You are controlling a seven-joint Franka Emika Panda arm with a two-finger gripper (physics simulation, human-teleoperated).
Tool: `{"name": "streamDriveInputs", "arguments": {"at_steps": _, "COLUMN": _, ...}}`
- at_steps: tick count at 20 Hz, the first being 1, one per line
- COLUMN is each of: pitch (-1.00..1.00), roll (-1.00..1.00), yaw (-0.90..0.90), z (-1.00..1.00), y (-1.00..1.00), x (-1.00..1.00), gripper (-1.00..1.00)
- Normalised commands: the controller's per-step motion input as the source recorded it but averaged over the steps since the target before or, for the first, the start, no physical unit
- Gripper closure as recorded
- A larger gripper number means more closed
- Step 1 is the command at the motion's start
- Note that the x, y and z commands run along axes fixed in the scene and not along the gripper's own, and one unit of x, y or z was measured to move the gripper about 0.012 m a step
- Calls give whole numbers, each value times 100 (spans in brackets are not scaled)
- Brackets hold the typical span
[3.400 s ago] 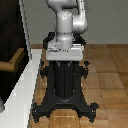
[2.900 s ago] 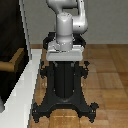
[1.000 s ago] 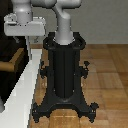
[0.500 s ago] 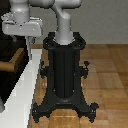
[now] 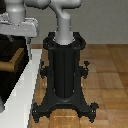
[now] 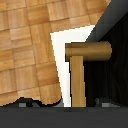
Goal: Open the door by pressing down and pulling on the handle.
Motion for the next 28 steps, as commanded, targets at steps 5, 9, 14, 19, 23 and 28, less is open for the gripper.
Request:
{"name": "streamDriveInputs", "arguments": {"at_steps": 5, "pitch": 0, "roll": 0, "yaw": 0, "z": 0, "y": 0, "x": 40, "gripper": -100}}
{"name": "streamDriveInputs", "arguments": {"at_steps": 9, "pitch": 0, "roll": 0, "yaw": 0, "z": 0, "y": 0, "x": 0, "gripper": -100}}
{"name": "streamDriveInputs", "arguments": {"at_steps": 14, "pitch": 0, "roll": 0, "yaw": 0, "z": -60, "y": -60, "x": 0, "gripper": -100}}
{"name": "streamDriveInputs", "arguments": {"at_steps": 19, "pitch": 0, "roll": 0, "yaw": 0, "z": -80, "y": -60, "x": 0, "gripper": -100}}
{"name": "streamDriveInputs", "arguments": {"at_steps": 23, "pitch": 0, "roll": 0, "yaw": 0, "z": -50, "y": -75, "x": 0, "gripper": -100}}
{"name": "streamDriveInputs", "arguments": {"at_steps": 28, "pitch": 0, "roll": 0, "yaw": 0, "z": 0, "y": 0, "x": 0, "gripper": 100}}
